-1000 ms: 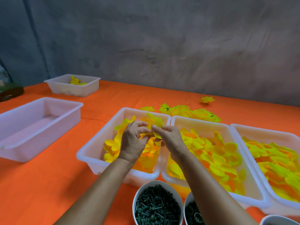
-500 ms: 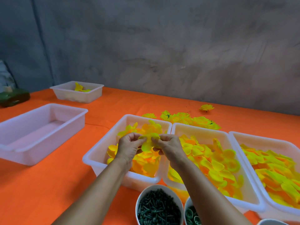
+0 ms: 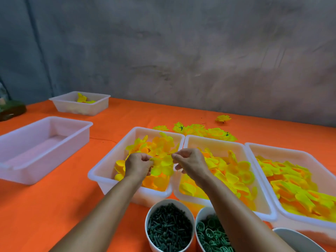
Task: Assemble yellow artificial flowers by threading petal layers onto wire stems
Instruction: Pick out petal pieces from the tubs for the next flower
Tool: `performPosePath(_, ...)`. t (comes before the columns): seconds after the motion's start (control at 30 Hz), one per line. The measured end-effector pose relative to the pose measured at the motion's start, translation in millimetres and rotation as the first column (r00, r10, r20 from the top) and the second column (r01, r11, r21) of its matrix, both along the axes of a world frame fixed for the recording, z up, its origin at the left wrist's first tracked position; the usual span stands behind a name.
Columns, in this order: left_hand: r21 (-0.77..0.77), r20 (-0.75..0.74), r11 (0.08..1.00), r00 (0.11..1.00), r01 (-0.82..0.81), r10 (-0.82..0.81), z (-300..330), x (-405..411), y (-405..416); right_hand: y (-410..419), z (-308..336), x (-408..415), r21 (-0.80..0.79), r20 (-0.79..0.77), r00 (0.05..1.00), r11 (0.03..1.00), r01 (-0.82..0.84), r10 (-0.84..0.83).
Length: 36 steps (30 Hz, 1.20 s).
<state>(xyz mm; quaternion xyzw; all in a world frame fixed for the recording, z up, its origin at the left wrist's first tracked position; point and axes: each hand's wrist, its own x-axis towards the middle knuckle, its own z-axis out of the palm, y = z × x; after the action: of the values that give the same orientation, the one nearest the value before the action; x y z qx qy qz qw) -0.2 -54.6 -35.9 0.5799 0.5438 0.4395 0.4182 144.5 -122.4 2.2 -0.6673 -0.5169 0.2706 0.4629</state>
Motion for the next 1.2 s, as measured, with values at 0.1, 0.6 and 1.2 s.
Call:
performPosePath(0.1,0.071,-0.205,0.997,0.978,-0.012,0.026,2,-1,-1,-15,1,15,0.018,-0.011,1.0,1.0,0.017,-0.017)
performPosePath(0.6,0.07,-0.255,0.988,0.955,-0.136,0.15,-1,-7,0,-79,-16,82,0.089,-0.1,0.978,0.977,0.194,-0.185)
performPosePath(1.2,0.104,-0.481,0.985,0.86,-0.138,0.172,-4,-5,-5,-75,-35,82,-0.16,0.425,0.895,0.962,0.221,-0.135)
